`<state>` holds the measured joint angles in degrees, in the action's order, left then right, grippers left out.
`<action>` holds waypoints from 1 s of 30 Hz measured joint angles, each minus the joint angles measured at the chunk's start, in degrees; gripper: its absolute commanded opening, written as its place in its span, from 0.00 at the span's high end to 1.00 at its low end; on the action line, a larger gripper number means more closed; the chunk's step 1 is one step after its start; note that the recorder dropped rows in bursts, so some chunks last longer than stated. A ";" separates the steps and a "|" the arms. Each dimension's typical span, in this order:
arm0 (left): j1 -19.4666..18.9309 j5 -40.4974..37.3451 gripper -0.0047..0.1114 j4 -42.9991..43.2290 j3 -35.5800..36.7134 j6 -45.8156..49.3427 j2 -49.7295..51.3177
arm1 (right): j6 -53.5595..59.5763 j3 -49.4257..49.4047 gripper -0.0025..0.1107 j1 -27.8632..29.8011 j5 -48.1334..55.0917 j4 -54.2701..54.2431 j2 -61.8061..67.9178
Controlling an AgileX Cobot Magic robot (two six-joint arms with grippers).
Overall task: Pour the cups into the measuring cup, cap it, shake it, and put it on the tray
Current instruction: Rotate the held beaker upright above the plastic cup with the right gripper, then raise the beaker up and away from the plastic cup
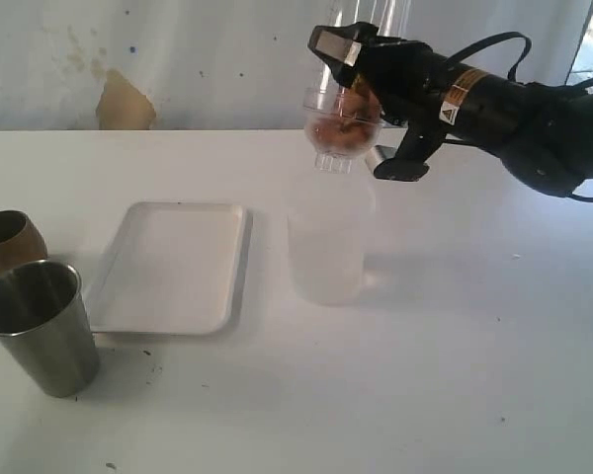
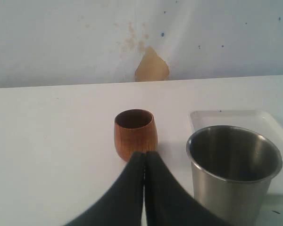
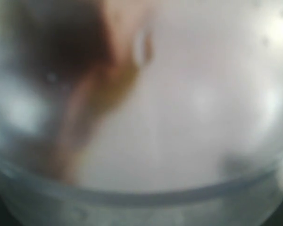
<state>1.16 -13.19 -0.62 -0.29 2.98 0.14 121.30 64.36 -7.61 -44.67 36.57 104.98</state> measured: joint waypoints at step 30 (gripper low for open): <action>0.00 0.00 0.95 0.00 0.00 0.00 0.00 | 0.00 0.00 0.98 0.00 0.10 5.63 0.00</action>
<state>1.16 -13.19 -0.62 -0.29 2.98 0.14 121.30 64.36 -7.61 -44.58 42.20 104.98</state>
